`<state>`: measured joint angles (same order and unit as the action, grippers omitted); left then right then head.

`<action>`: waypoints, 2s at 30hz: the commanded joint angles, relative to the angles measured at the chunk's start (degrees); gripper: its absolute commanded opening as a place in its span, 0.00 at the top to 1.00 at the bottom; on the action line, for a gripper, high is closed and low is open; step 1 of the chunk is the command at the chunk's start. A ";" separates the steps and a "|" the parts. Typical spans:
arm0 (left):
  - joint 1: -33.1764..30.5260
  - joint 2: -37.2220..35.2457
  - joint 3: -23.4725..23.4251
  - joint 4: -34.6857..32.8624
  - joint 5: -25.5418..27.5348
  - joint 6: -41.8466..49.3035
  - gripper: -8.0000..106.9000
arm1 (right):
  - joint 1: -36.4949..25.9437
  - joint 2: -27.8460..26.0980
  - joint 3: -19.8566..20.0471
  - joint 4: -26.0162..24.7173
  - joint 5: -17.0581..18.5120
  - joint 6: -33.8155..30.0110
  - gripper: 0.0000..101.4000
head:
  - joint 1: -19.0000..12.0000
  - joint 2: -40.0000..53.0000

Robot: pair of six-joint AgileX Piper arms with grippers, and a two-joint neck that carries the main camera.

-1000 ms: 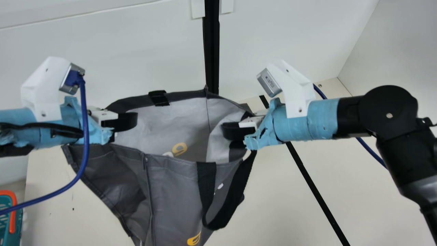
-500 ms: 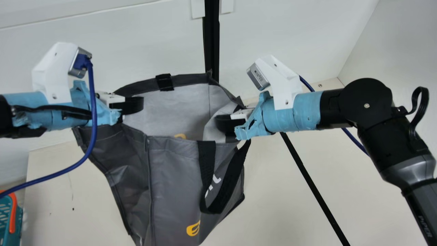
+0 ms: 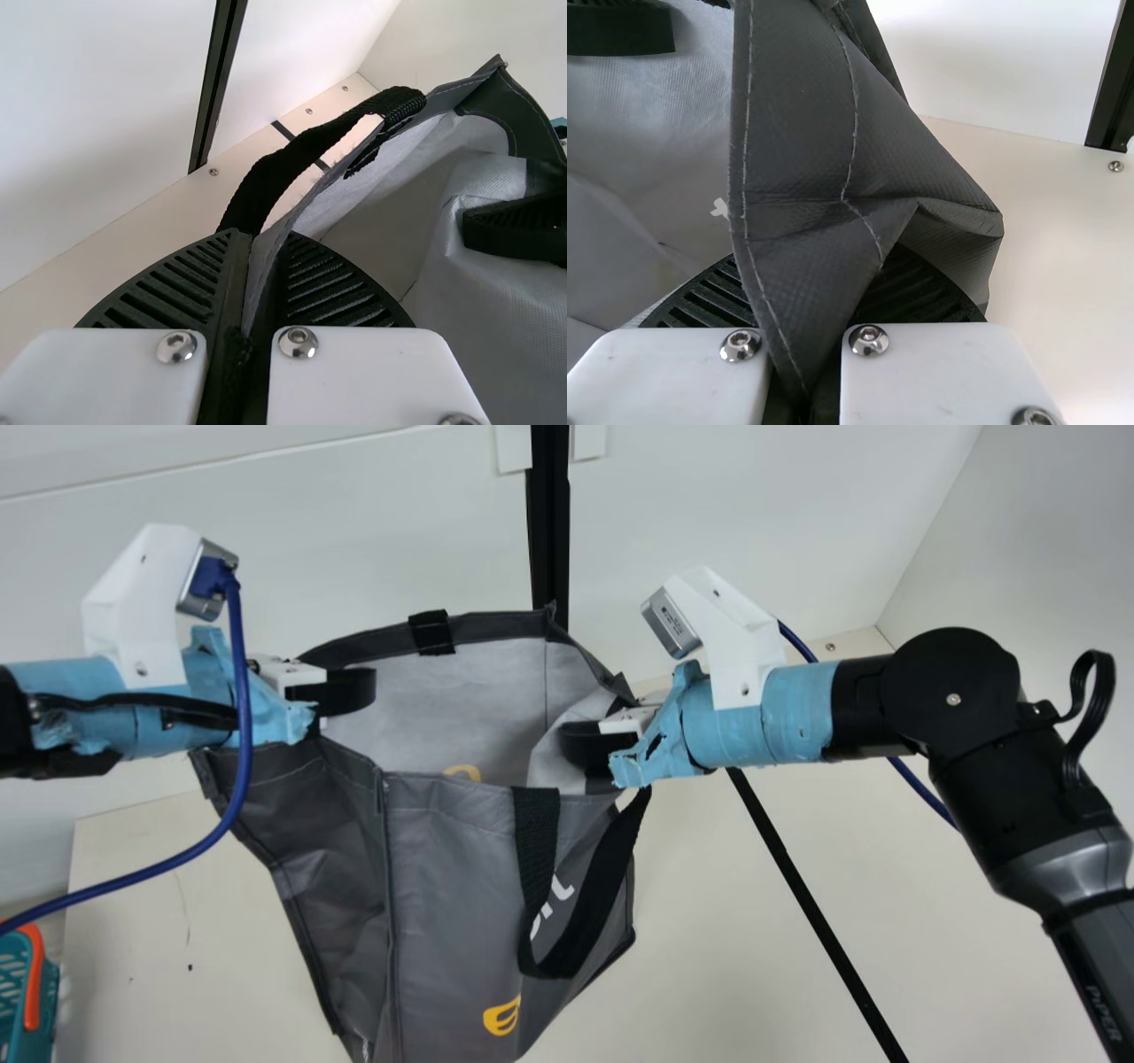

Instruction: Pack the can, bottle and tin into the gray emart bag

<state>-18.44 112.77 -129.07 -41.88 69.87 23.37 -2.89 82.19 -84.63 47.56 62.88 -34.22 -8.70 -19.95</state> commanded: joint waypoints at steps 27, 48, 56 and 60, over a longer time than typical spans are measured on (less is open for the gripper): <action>0.35 -4.09 2.41 -3.05 -2.33 2.33 0.15 | 0.00 0.00 0.00 0.00 0.00 0.00 1.00 | -1.30 -0.05; 7.35 -18.49 17.67 -10.36 -8.23 9.17 0.15 | 0.00 0.00 0.00 0.00 0.00 0.00 1.00 | -1.30 -0.05; 11.81 -25.55 26.22 -11.02 -11.37 11.52 0.15 | 0.00 0.00 0.00 0.00 0.00 0.00 1.00 | -1.30 -0.05; 13.52 -28.69 29.54 -8.50 -12.20 11.24 0.15 | 0.00 0.00 0.00 0.00 0.00 0.00 1.00 | -1.30 -0.05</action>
<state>-5.22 85.14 -100.82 -51.30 57.90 34.75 -2.89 82.19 -84.63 47.56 62.88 -34.22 -8.70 -19.95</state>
